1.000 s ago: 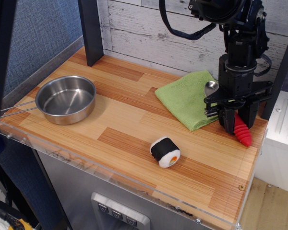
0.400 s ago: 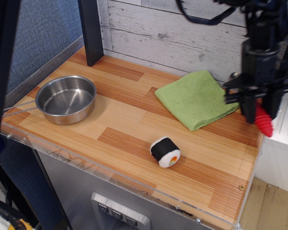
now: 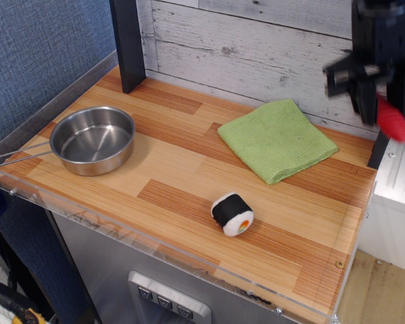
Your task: Place the red spoon in middle of the table.
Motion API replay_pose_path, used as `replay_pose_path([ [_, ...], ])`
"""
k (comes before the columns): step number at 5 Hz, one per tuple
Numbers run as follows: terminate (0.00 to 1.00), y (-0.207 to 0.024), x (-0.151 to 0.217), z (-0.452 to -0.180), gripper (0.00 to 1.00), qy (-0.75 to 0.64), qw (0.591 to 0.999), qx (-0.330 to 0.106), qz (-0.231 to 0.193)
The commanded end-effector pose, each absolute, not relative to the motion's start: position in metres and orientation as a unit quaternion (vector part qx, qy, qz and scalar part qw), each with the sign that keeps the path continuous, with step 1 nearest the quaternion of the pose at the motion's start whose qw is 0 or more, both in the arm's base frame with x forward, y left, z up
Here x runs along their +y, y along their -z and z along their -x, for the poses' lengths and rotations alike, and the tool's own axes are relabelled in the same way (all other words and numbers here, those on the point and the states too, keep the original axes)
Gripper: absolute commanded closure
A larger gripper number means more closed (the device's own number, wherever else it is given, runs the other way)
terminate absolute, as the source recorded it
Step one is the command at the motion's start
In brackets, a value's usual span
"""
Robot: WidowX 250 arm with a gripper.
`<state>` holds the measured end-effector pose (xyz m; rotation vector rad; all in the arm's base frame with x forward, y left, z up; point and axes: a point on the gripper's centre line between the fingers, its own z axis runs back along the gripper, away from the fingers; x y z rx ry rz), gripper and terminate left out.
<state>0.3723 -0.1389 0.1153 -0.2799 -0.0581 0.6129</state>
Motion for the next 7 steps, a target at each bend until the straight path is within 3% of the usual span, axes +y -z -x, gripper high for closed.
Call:
replay_pose_path([
  [1,0.00,-0.170,-0.081,-0.333,1.00,-0.356,0.918,-0.064,0.164],
  [3,0.00,-0.160,-0.036,-0.281,1.00,-0.429,0.888,-0.050,0.160],
  [5,0.00,-0.128,-0.005,-0.241,1.00,-0.466,0.873,-0.026,0.143],
  [7,0.00,-0.086,0.005,-0.242,1.00,-0.466,0.875,0.020,0.128],
])
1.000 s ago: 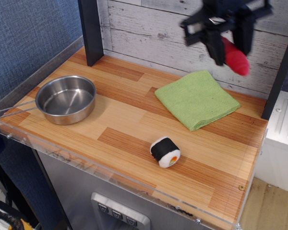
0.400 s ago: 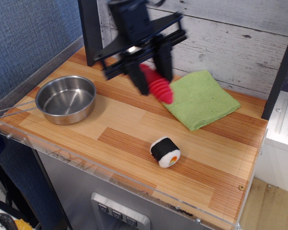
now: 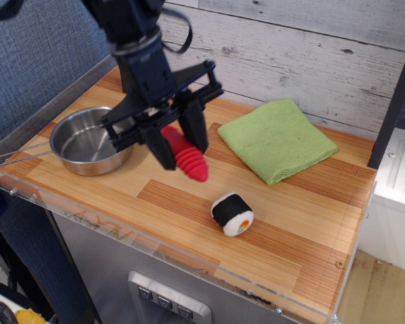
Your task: Place the red spoon in middle of the table.
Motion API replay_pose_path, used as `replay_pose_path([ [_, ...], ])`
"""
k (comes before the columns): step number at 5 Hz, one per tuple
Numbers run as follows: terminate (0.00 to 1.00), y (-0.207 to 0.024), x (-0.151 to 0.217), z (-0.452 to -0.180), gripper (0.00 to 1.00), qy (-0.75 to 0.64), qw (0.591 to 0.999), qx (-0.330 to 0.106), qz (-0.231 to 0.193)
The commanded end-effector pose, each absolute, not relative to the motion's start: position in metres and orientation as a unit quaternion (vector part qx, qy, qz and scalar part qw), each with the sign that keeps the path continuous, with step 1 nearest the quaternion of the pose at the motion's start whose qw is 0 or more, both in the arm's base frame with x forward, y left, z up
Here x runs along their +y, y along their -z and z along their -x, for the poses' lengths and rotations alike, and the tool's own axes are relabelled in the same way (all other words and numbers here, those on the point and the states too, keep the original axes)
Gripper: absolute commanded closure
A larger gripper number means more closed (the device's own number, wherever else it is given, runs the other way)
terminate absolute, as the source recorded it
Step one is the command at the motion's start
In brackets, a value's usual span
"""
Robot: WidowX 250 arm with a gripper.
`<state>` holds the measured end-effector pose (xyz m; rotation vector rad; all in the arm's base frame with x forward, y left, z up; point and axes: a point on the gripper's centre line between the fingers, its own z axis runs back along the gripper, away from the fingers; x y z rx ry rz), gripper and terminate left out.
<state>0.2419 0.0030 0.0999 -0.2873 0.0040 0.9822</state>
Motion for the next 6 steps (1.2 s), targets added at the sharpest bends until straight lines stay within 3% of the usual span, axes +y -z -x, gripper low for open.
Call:
replay_pose_path([
  [1,0.00,-0.069,0.009,-0.249,1.00,-0.466,0.877,0.040,0.112],
  [3,0.00,-0.041,0.013,-0.266,1.00,-0.461,0.879,0.072,0.096],
  [6,0.00,-0.024,0.014,-0.281,1.00,-0.455,0.885,0.053,0.083],
])
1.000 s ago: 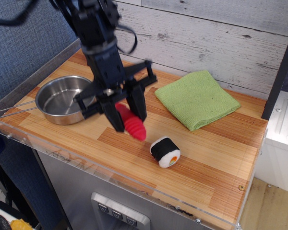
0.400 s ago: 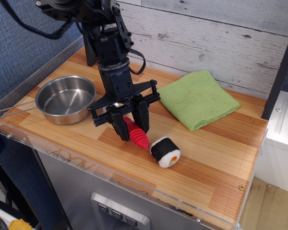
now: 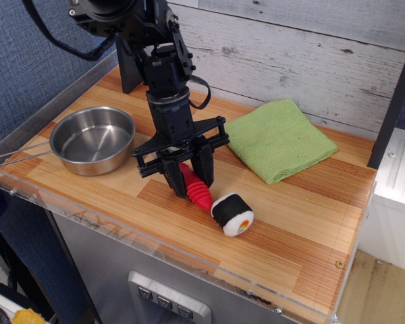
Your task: Place the red spoon in middle of the table.
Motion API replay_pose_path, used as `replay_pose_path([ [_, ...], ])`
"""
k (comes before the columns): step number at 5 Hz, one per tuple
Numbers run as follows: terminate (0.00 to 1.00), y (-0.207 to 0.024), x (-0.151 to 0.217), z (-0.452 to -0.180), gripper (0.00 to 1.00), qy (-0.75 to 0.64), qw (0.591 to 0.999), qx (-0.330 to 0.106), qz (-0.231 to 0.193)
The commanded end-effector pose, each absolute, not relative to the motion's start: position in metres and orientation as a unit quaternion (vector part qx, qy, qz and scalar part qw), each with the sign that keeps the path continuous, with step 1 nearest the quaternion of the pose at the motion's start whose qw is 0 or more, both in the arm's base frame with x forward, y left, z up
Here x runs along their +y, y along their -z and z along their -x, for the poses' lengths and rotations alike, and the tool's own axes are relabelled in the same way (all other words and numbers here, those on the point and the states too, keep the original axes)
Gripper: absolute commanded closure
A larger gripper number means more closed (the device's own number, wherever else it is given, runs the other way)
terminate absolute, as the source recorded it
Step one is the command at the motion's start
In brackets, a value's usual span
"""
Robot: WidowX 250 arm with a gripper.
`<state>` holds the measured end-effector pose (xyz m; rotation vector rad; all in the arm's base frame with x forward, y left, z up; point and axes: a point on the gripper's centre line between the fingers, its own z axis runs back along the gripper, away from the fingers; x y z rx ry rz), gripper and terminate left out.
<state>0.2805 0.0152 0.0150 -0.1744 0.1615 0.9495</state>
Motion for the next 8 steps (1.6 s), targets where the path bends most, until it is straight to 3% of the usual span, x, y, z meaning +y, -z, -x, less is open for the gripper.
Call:
replay_pose_path([
  [1,0.00,-0.025,0.012,-0.280,1.00,-0.459,0.884,0.047,0.080],
  [2,0.00,-0.026,0.011,-0.278,0.00,-0.459,0.883,0.050,0.081],
  [6,0.00,-0.031,0.008,-0.277,0.00,-0.455,0.887,0.052,0.060],
  [8,0.00,-0.075,0.005,-0.284,0.00,-0.456,0.884,0.019,0.100],
])
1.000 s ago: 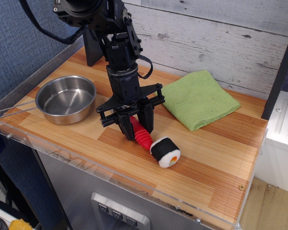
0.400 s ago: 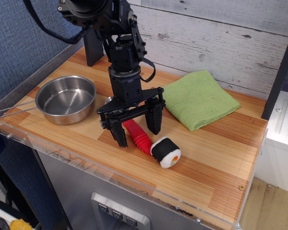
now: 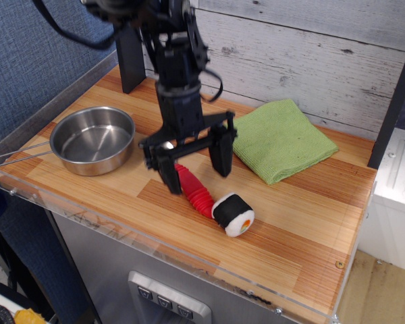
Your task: Place the red spoon in middle of the table.
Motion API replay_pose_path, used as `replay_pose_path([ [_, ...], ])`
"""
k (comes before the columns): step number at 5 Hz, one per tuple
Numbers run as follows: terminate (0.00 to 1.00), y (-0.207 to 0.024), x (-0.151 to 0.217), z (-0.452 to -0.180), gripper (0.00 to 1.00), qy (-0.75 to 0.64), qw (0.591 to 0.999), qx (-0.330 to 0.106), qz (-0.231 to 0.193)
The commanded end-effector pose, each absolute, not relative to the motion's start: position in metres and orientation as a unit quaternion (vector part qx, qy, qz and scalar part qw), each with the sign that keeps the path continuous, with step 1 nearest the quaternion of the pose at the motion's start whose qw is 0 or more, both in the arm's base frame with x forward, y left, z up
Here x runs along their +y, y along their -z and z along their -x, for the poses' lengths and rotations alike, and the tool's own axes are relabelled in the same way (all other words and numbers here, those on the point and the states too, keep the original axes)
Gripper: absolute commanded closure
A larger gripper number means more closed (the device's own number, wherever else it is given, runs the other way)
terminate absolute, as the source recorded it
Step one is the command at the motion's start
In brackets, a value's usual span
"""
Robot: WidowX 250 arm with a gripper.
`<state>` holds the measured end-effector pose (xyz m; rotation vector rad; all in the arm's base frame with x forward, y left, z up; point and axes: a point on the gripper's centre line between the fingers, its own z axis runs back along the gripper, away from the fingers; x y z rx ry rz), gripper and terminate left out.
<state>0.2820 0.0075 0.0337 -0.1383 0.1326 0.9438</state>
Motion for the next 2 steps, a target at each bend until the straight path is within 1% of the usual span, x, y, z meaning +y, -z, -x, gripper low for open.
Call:
replay_pose_path([
  [1,0.00,-0.101,-0.001,-0.285,0.00,-0.445,0.889,0.000,0.105],
  [2,1.00,-0.124,-0.005,-0.287,0.00,-0.434,0.894,-0.022,0.110],
])
